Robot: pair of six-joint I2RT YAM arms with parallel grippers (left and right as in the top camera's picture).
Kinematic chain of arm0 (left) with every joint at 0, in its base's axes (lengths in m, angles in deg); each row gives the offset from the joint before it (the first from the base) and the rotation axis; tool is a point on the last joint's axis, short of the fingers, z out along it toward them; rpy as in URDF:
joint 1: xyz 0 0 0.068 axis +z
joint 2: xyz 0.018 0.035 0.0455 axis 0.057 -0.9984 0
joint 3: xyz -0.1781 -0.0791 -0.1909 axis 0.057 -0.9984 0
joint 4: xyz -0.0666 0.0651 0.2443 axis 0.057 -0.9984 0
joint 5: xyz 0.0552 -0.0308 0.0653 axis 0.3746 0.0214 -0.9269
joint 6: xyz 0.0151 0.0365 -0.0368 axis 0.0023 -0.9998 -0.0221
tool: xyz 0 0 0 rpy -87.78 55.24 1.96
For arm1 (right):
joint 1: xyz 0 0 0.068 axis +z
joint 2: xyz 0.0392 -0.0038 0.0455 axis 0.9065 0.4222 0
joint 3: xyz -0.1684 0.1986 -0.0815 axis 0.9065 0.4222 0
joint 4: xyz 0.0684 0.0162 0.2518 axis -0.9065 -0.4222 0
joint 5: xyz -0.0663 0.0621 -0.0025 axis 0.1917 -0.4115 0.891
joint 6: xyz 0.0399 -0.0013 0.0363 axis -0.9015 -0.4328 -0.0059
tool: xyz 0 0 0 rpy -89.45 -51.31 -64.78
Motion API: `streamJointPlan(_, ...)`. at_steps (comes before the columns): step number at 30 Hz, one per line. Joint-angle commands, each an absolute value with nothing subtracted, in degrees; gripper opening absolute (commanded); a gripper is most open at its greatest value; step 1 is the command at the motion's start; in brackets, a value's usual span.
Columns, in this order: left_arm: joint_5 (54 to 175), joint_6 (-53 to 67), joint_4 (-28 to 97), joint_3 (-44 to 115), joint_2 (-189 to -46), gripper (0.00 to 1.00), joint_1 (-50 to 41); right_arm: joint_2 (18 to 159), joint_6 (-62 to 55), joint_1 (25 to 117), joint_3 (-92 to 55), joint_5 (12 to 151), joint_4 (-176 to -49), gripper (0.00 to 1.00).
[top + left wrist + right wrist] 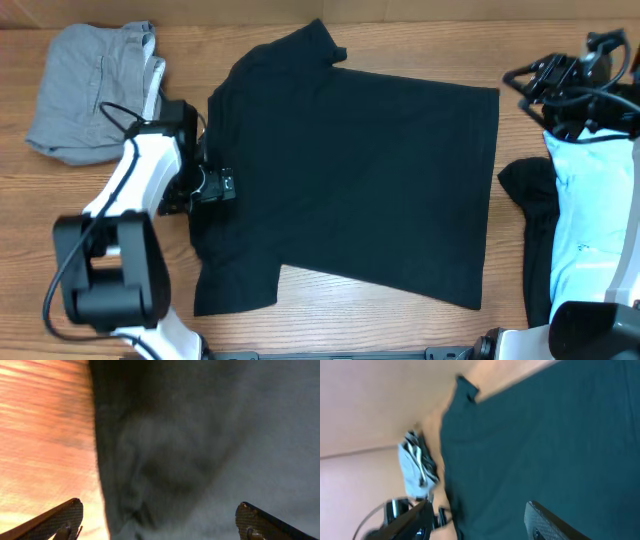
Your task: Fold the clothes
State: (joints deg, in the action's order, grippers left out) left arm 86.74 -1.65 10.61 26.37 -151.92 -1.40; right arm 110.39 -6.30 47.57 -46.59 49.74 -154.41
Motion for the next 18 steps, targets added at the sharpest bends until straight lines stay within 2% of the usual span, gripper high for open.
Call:
streamJointPlan(1, 85.8, 0.8, 12.6, 25.6, -156.9, 0.97, -0.9, 110.4, -2.8, 49.4, -46.5, 55.1, -156.6, 0.63)
streamJointPlan(4, 83.9, 2.1, 13.7, 25.6, -159.4, 0.9, 0.0, 110.4, -2.8, 51.4, -46.5, 59.6, -157.9, 0.63)
streamJointPlan(5, 83.2, 2.3, 13.9, 25.6, -160.1, 0.82, 0.4, 110.4, -2.8, 52.2, -46.5, 60.5, -158.2, 0.63)
streamJointPlan(7, 82.1, 2.4, 13.8, 25.6, -161.0, 0.57, 1.5, 110.5, -2.8, 53.8, -46.5, 62.1, -158.4, 0.63)
streamJointPlan(9, 81.1, 2.8, 13.5, 25.6, -161.1, 0.38, 2.7, 110.5, -2.9, 55.4, -46.2, 63.7, -158.3, 0.63)
streamJointPlan(11, 79.5, 4.4, 12.7, 25.6, -160.9, 0.24, 4.5, 110.5, -3.2, 56.8, -45.2, 65.9, -158.3, 0.65)
streamJointPlan(12, 79.0, 5.5, 12.3, 25.7, -160.9, 0.2, 5.4, 110.5, -3.4, 57.3, -44.6, 66.8, -158.3, 0.65)
streamJointPlan(14, 80.2, 7.3, 11.9, 25.7, -160.8, 0.19, 7.2, 110.5, -3.6, 58.3, -42.4, 67.8, -158.4, 0.66)
streamJointPlan(18, 86.3, 5.1, 12.5, 25.7, -160.8, 0.39, 8.4, 110.7, -7.4, 58.6, -36.2, 67.8, -156.8, 0.68)
